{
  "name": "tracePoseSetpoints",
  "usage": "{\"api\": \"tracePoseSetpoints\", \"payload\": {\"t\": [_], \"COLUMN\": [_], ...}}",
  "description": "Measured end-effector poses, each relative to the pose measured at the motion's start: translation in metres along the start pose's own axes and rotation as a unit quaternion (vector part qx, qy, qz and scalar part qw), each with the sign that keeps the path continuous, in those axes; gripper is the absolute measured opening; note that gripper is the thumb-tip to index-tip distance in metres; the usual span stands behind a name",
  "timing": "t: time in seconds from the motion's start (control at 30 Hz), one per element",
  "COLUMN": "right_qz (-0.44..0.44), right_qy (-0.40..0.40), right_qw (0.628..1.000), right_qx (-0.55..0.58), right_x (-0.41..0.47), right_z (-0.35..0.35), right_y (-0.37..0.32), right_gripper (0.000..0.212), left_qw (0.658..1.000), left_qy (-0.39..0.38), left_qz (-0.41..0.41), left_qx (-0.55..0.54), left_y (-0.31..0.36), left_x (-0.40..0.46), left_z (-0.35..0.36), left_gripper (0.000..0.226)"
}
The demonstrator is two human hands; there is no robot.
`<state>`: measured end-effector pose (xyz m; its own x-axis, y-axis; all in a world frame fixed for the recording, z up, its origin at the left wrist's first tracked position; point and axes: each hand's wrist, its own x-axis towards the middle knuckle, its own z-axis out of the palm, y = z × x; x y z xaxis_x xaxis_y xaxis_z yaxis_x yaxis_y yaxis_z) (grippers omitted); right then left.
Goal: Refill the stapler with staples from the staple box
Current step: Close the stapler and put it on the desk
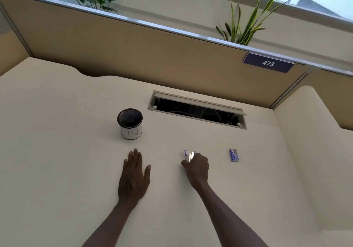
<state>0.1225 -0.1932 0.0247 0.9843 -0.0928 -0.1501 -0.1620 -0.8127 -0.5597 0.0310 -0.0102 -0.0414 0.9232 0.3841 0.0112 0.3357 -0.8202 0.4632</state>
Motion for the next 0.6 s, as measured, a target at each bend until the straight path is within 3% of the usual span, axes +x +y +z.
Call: {"api": "tracePoseSetpoints", "payload": {"t": [0.43, 0.6], "right_qz": [-0.011, -0.020], "right_qy": [0.000, 0.052], "right_qw": [1.000, 0.998], "right_qx": [-0.015, -0.035], "right_x": [0.004, 0.001], "right_z": [0.002, -0.010], "right_y": [0.007, 0.018], "right_gripper": [0.044, 0.042], "left_qw": [1.000, 0.999], "left_qy": [0.001, -0.002], "left_qz": [0.004, -0.005], "left_qx": [0.004, -0.033], "left_y": [-0.001, 0.000], "left_x": [-0.003, -0.001], "left_z": [0.001, 0.002], "left_gripper": [0.075, 0.072]}}
